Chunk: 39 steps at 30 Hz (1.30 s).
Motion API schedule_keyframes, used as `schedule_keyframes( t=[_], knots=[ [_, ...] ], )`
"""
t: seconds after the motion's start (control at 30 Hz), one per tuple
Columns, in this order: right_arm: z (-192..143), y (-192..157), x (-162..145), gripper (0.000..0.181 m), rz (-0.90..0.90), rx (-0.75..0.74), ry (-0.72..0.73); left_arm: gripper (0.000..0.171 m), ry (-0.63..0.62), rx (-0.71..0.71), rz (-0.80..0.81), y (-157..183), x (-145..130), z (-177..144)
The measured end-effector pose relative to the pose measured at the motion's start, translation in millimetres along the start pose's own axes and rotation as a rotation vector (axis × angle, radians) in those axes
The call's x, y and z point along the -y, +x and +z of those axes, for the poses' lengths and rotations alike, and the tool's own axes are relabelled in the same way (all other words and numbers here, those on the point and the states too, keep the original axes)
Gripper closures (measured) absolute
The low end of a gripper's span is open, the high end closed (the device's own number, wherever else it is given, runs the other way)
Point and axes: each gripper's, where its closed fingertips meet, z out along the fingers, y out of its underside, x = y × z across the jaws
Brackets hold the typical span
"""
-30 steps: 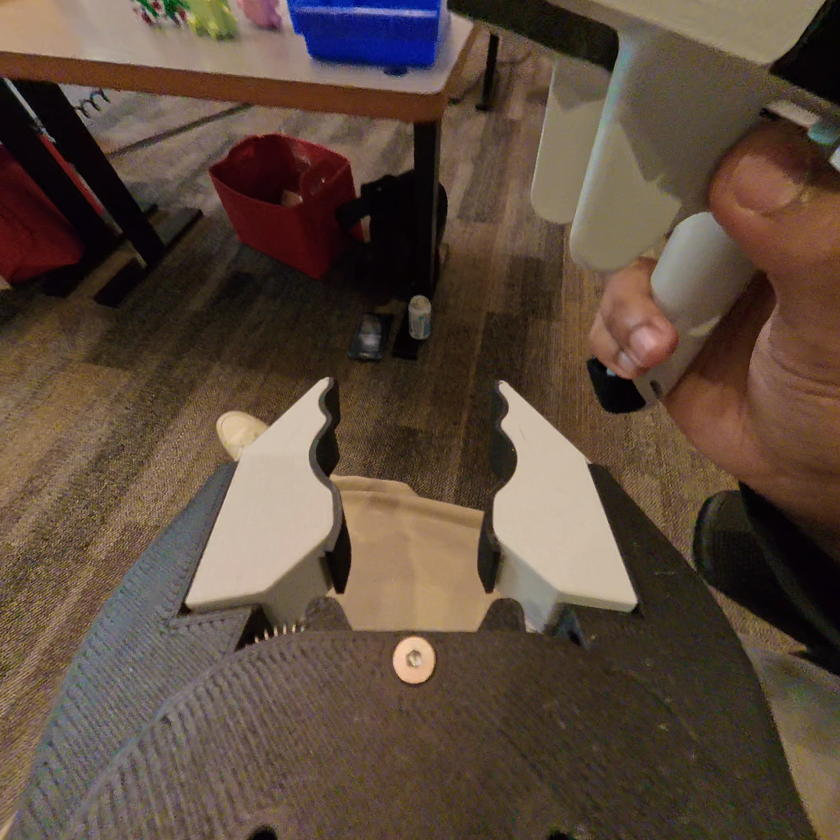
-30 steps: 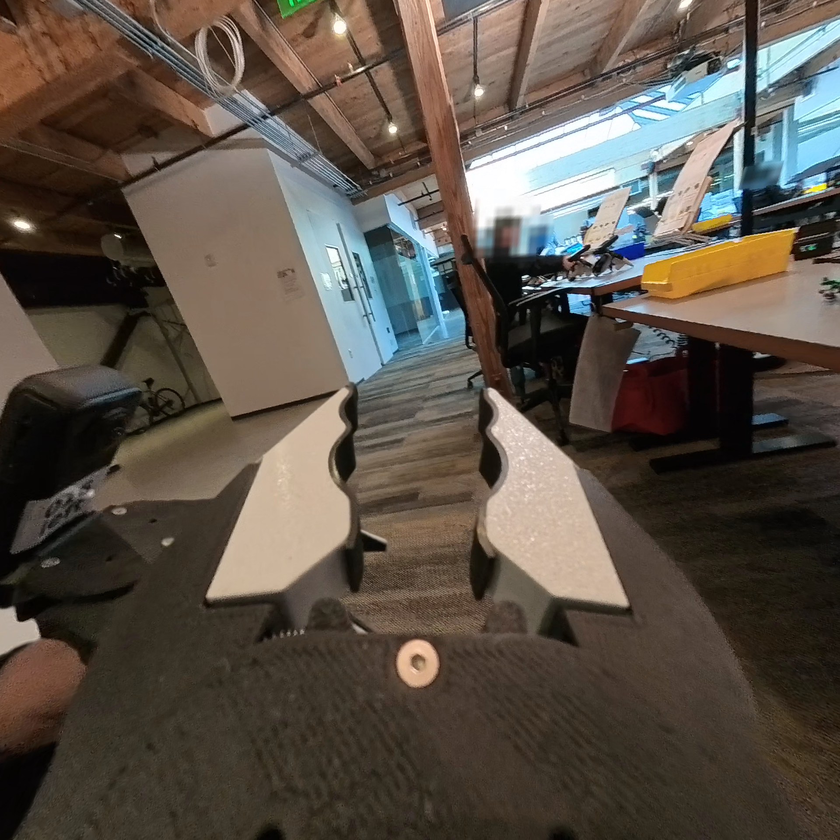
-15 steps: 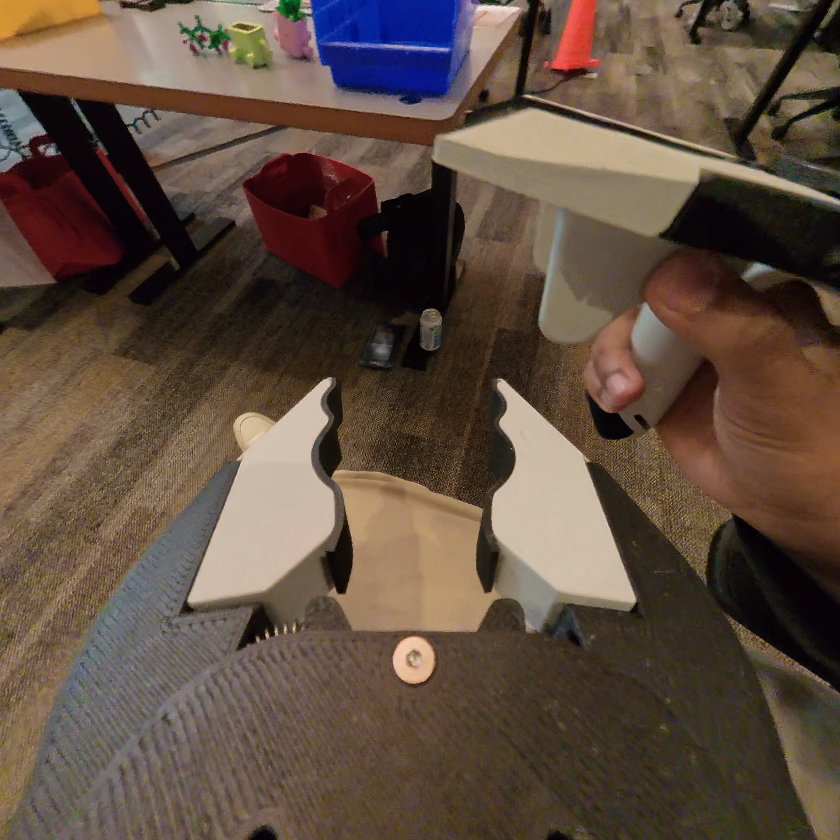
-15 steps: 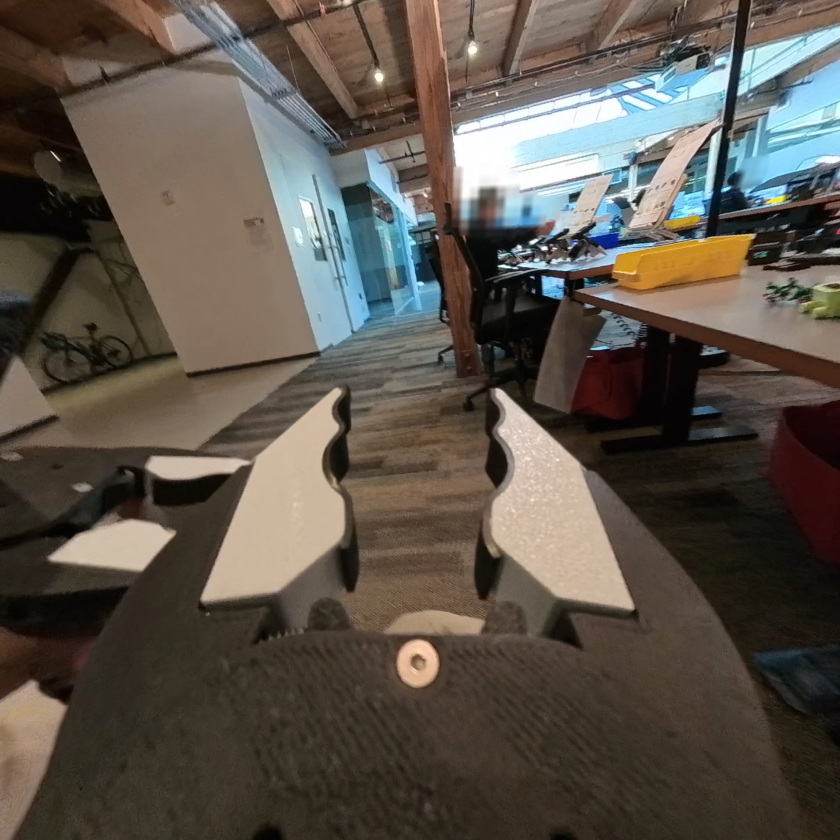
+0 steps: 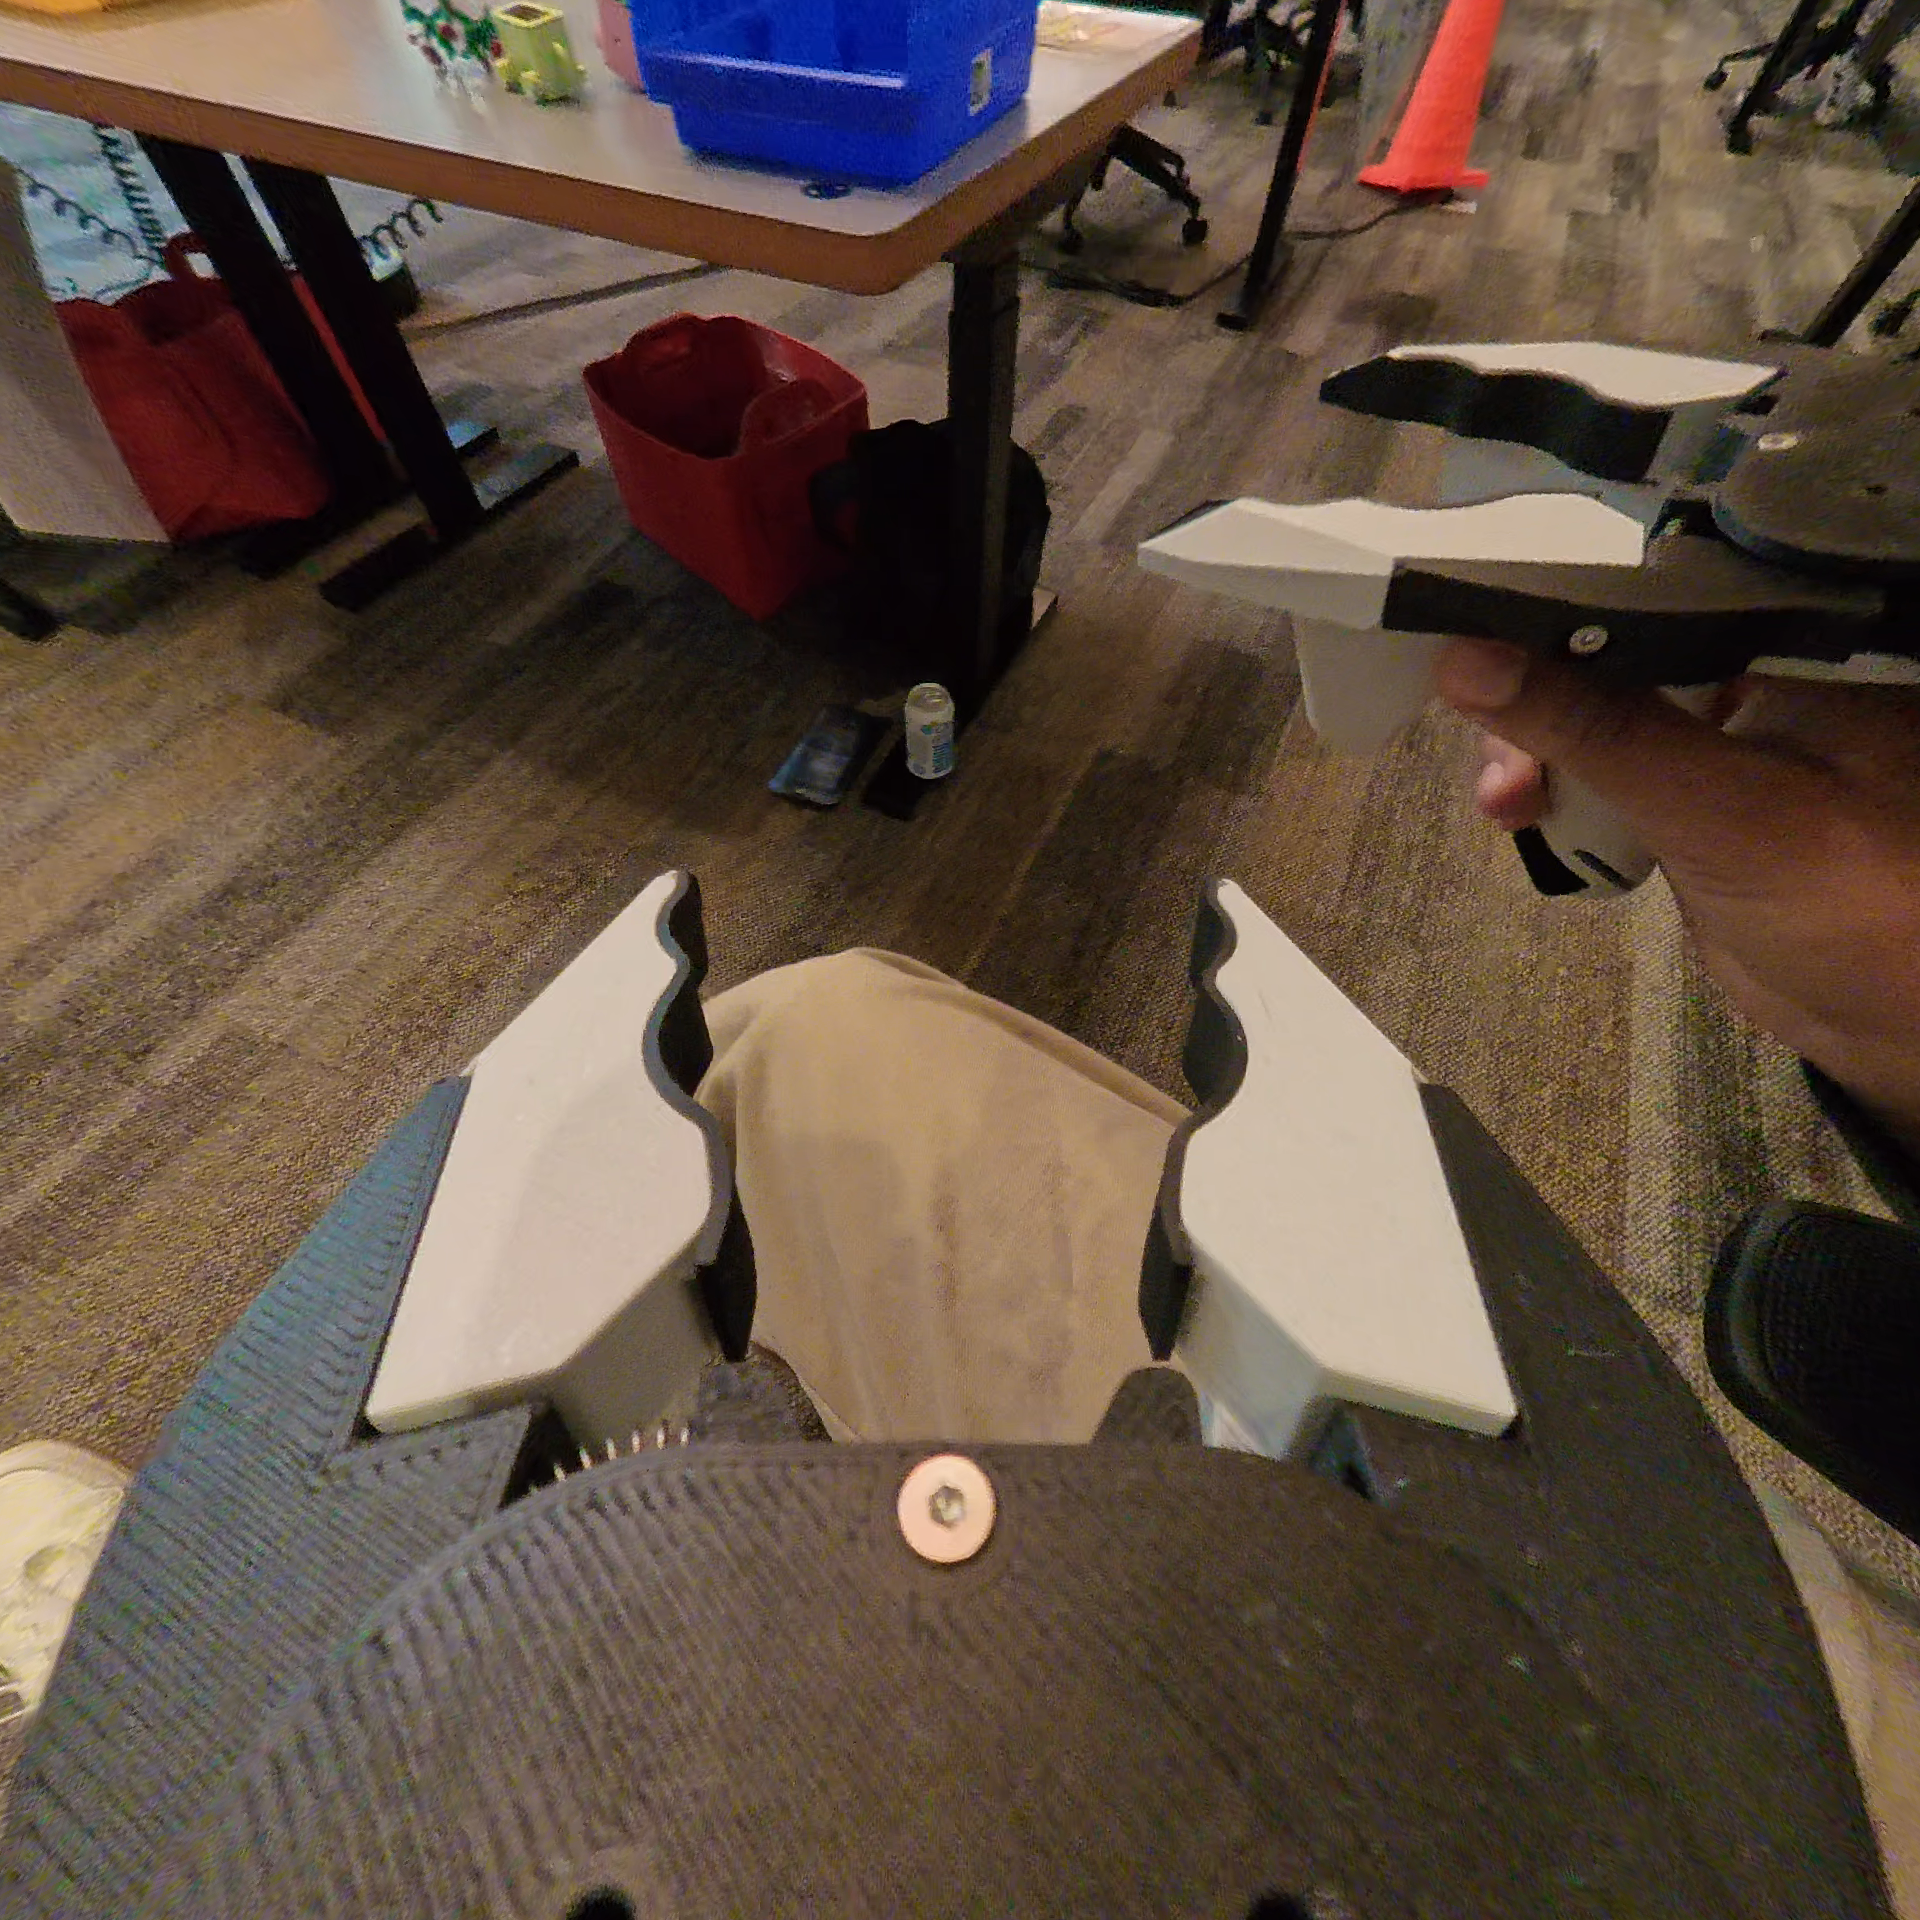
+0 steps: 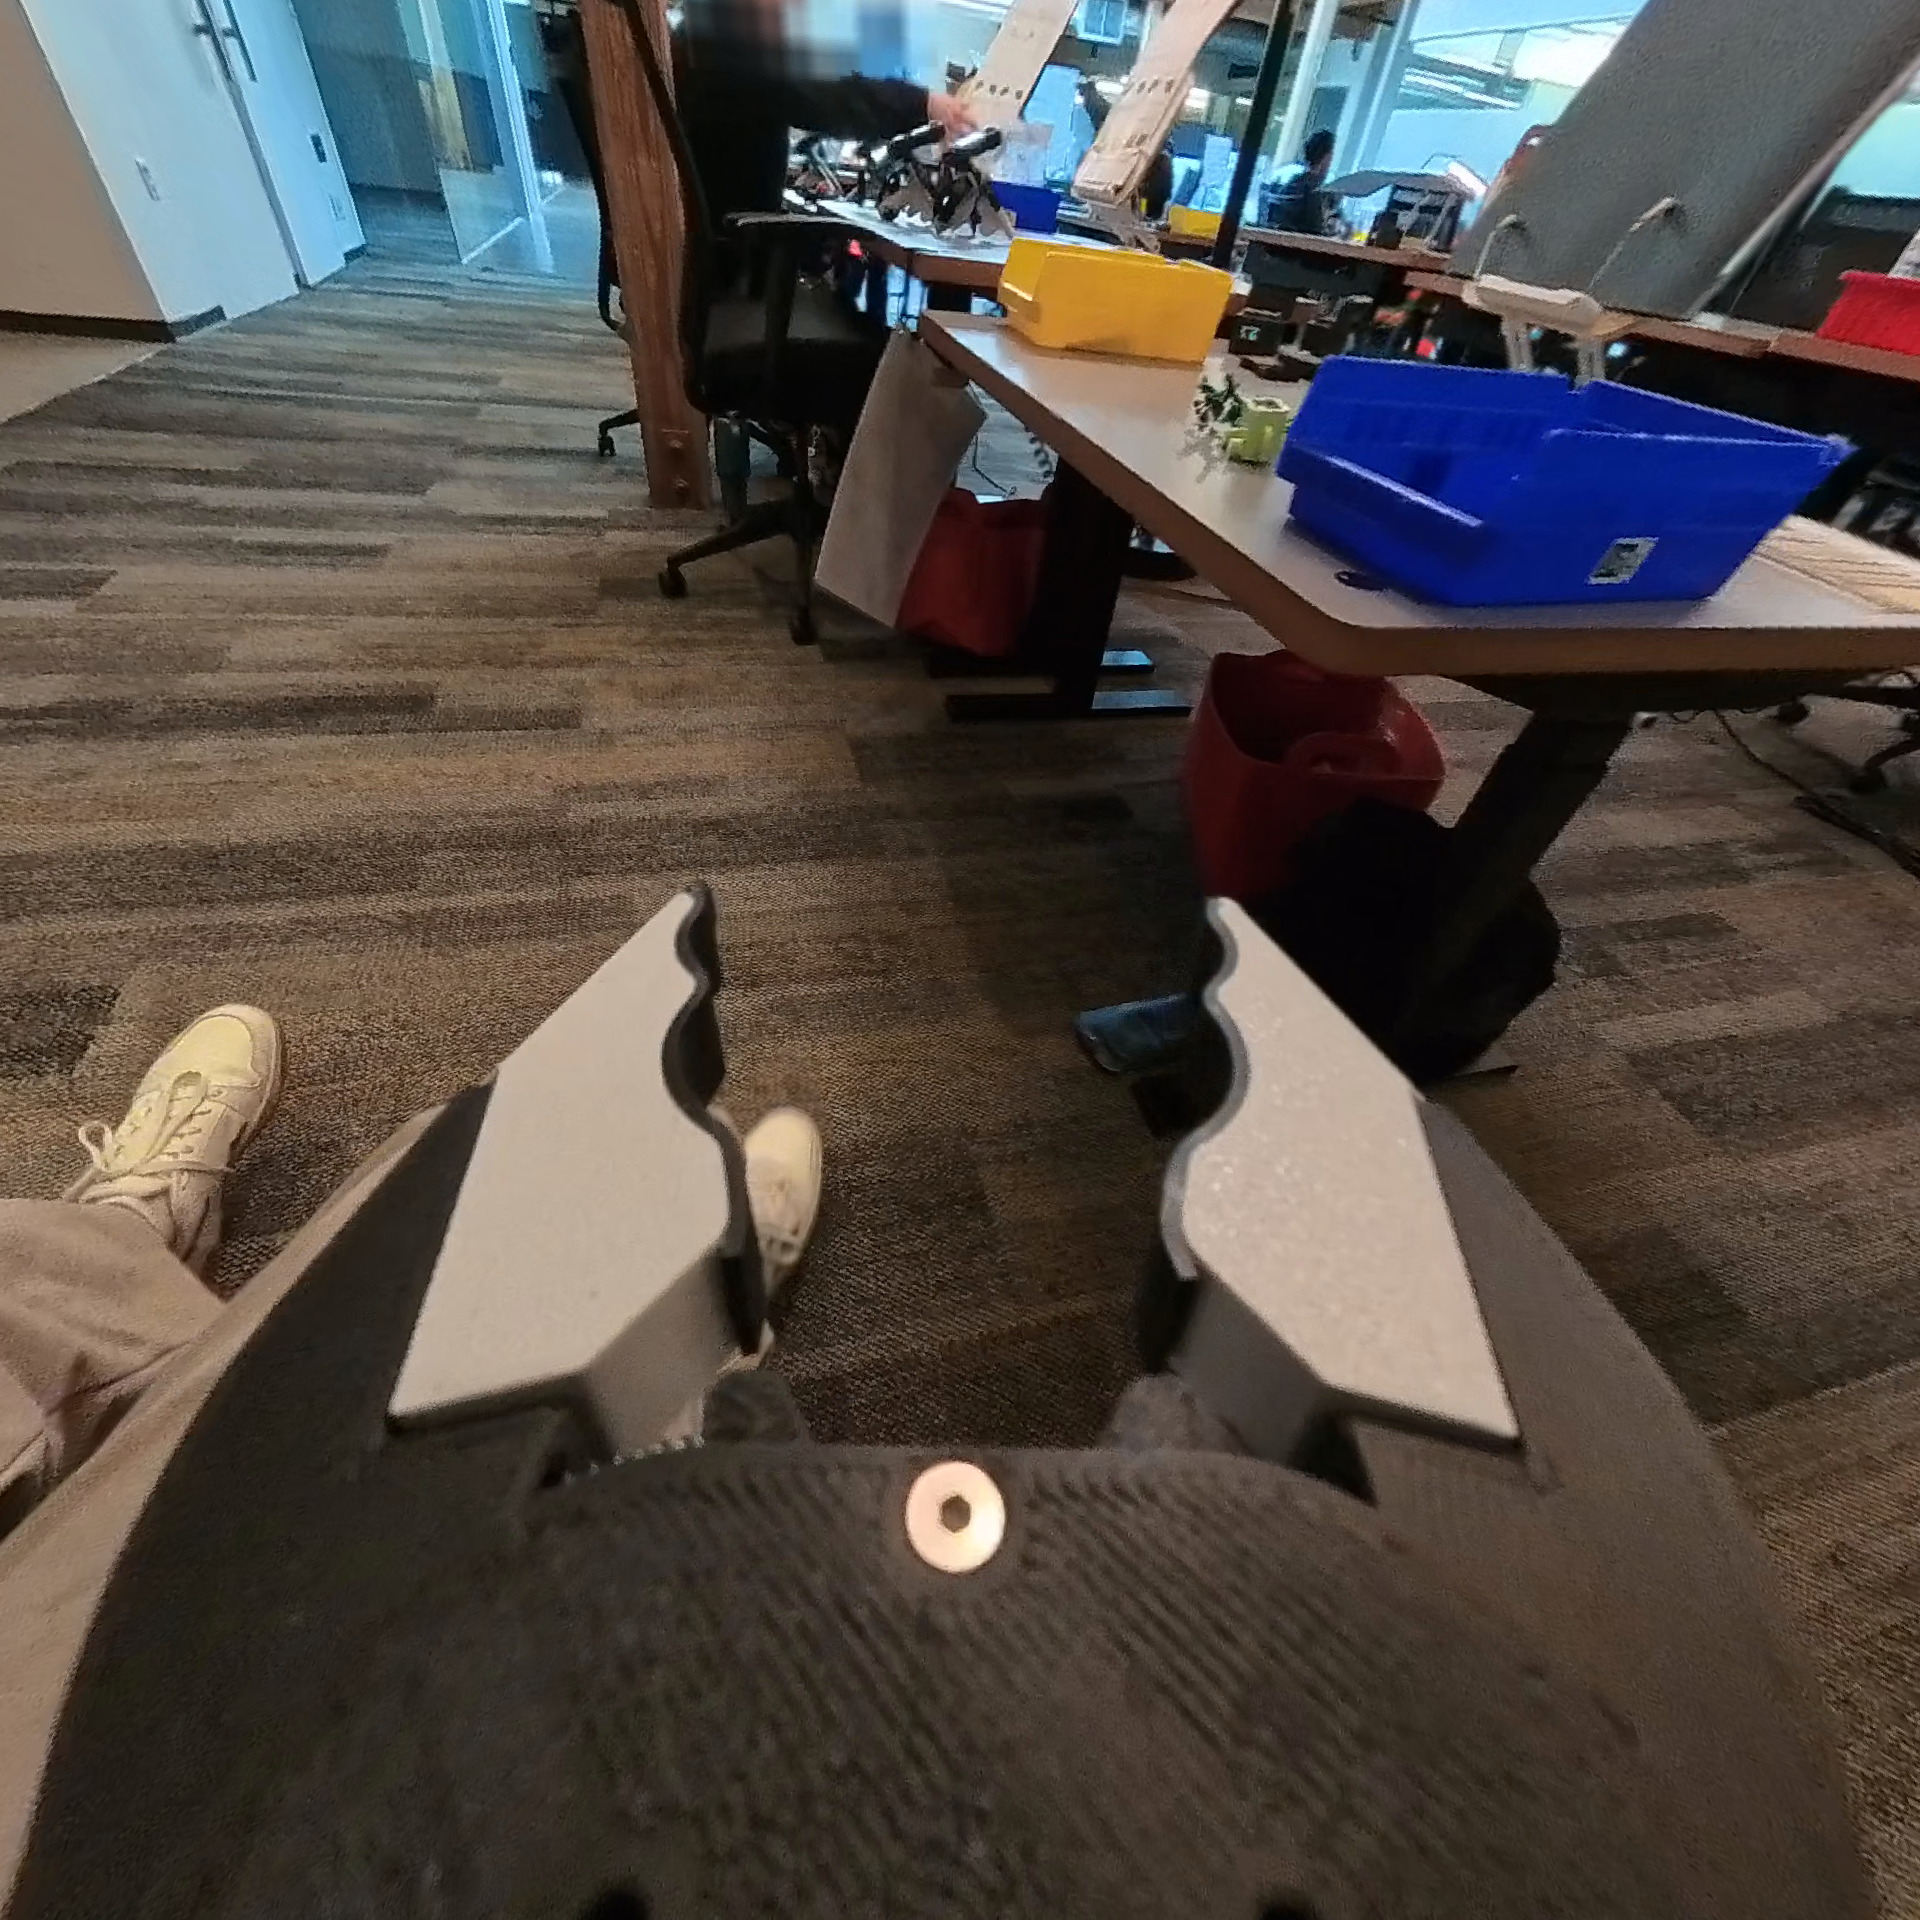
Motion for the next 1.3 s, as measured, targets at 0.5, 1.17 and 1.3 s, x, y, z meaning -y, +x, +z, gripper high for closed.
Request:
schedule_keyframes(
  t=[0.5, 1.17, 1.3],
  knots=[
    [-99, 76, -44, 0.069, 0.033, -0.035, -0.049, 0.079, -0.025, -0.072, -0.029, 139, -14, -4],
    [-178, 180, -134, 0.088, 0.399, -0.278, -0.117, 0.083, -0.125, -0.403, -0.129, 158, -44, 169],
    [-163, 209, -150, 0.083, 0.355, -0.384, -0.139, 0.083, -0.129, -0.450, -0.129, 158, -42, 242]
  ],
)
